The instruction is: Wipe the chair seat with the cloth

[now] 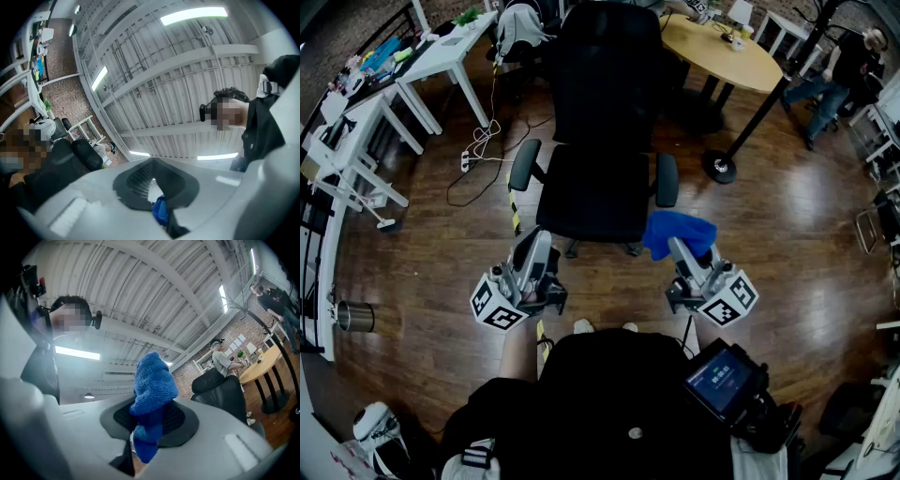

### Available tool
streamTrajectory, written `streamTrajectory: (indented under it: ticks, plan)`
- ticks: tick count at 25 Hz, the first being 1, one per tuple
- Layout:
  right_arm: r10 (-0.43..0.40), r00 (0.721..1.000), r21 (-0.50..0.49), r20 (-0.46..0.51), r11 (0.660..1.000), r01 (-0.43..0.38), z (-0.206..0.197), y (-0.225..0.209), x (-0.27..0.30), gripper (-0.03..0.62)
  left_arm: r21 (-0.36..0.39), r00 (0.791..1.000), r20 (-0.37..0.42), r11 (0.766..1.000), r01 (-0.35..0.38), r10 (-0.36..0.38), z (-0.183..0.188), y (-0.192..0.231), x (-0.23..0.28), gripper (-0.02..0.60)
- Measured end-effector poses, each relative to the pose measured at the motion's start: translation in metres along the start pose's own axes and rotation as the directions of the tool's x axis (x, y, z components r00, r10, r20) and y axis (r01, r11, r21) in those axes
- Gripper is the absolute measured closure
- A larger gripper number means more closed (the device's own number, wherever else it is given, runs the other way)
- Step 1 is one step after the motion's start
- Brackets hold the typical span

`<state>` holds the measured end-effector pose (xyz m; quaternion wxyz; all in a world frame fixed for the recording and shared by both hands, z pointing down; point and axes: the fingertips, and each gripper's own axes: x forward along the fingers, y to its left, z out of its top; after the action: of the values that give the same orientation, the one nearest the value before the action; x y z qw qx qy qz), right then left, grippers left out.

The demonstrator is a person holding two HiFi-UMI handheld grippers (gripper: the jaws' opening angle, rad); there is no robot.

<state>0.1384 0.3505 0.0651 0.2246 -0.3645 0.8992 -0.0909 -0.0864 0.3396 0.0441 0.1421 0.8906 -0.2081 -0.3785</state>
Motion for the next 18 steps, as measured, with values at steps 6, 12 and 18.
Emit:
streamTrajectory:
  ticks: [6,12,18]
  plan:
    - [-0.002,1.0,-0.022,-0.018,1.0,0.001,-0.007,-0.004,0.012,0.5,0.007,1.0,0.009,1.0,-0.002,0.002,0.008,0.014,-0.004,0.588]
    - [-0.015,0.999,-0.065,-0.045,0.998,0.012,-0.022,-0.02,0.03,0.5,0.007,1.0,0.018,1.0,0.01,-0.01,0.013,0.044,-0.005,0.588]
    - [-0.039,0.993,-0.054,-0.107,0.998,0.033,-0.052,-0.081,0.076,0.5,0.002,1.0,0.01,1.0,-0.019,0.019,0.013,0.119,0.016,0.588]
